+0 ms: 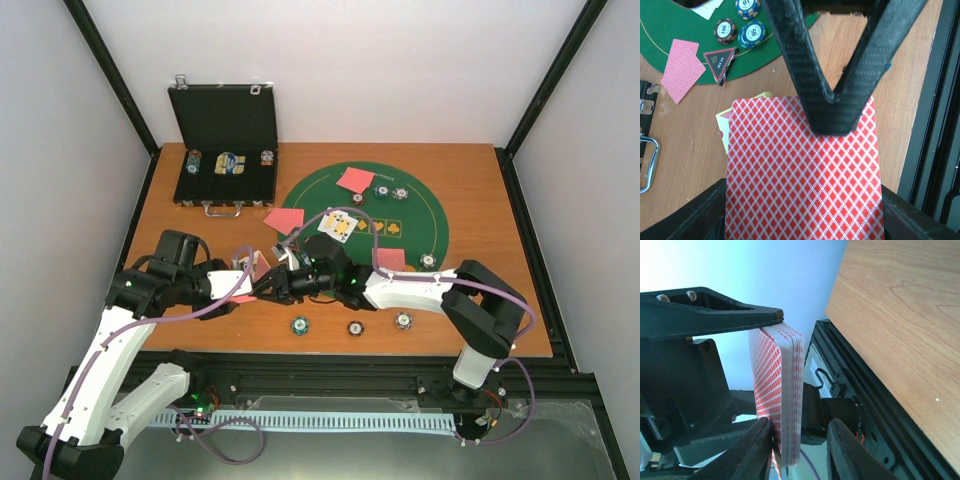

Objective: Distribute texas hold em gaming equipment

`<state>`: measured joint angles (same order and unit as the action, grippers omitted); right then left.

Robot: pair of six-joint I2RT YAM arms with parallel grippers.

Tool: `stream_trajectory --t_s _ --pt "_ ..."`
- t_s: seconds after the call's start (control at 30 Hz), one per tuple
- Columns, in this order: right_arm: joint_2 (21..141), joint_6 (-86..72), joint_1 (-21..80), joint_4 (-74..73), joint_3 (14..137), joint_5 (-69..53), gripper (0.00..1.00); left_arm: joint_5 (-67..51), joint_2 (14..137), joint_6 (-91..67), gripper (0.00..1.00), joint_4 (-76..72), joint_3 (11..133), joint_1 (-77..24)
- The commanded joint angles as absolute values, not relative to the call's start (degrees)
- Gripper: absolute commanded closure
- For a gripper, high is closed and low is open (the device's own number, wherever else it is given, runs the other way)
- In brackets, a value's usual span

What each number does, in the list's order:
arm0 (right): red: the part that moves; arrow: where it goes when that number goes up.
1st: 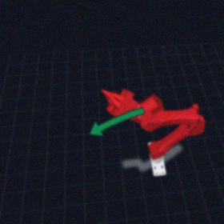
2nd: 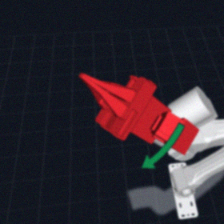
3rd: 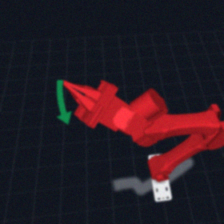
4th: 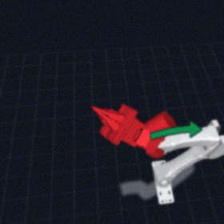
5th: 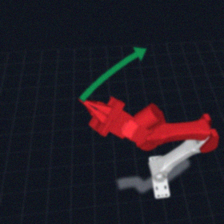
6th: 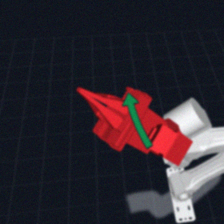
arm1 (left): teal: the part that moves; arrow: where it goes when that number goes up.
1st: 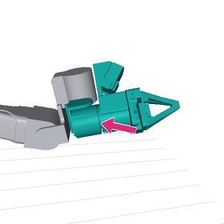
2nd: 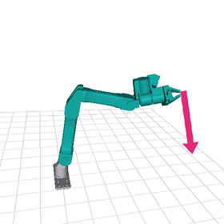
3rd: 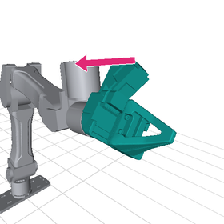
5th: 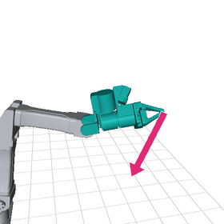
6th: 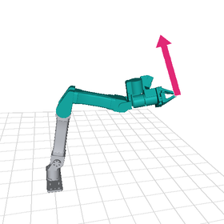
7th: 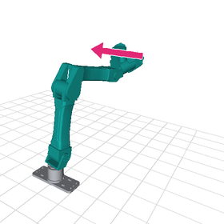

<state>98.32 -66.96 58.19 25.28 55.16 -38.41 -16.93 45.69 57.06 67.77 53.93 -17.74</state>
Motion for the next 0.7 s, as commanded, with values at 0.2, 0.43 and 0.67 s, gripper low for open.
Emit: stream_trajectory --t_s 0.2,0.43,0.67 --pt "94.85 -64.98 57.04 17.19 54.03 -35.87 0.87 -16.76 44.29 58.99 0.63 65.22 52.46 -17.93" --pt "94.7 -63.37 57.26 14.46 55.02 -35.95 0.26 -17.12 44.46 58.8 0.63 65.3 52.86 -17.95" --pt "98.47 -66.27 58.81 20.48 56.74 -37.68 0.17 -17.74 44.7 58.14 0.63 65.46 53.51 -17.97"
